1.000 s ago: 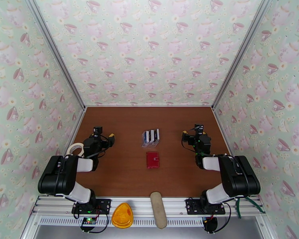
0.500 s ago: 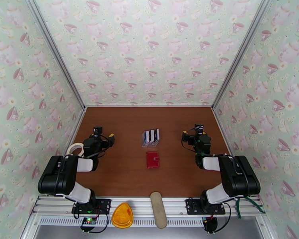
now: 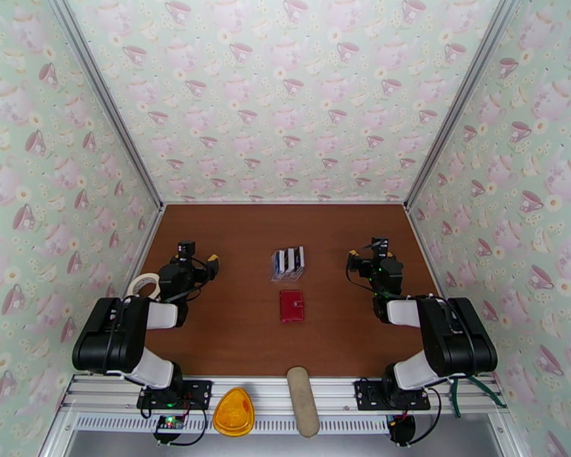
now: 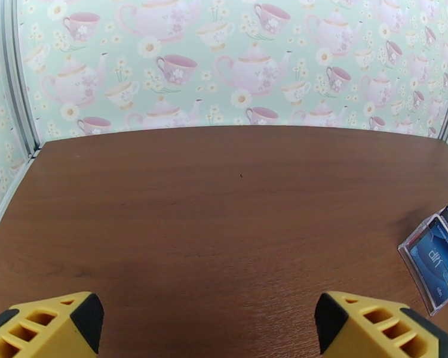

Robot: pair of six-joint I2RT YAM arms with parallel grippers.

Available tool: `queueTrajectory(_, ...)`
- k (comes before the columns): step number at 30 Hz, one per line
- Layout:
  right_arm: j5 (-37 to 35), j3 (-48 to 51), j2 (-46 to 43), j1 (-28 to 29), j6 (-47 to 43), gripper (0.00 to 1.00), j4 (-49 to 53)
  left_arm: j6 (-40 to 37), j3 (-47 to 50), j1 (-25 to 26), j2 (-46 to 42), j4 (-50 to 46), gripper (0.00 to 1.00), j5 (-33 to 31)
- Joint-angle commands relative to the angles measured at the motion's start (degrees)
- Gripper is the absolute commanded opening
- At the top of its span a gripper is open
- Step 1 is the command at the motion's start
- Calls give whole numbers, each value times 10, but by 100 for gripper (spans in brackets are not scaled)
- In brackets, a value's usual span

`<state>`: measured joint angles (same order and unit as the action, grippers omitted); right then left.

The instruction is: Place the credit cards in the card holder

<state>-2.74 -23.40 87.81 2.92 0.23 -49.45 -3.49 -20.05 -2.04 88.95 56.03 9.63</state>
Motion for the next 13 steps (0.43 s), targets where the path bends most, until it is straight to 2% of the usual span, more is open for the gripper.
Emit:
queueTrajectory(1,-8,4,9,-2,7,100,-13,-9,5,3,3,8,100,-2)
queueTrajectory(13,-8,4,9,-2,7,100,-13,-10,4,3,4,7,100,-1)
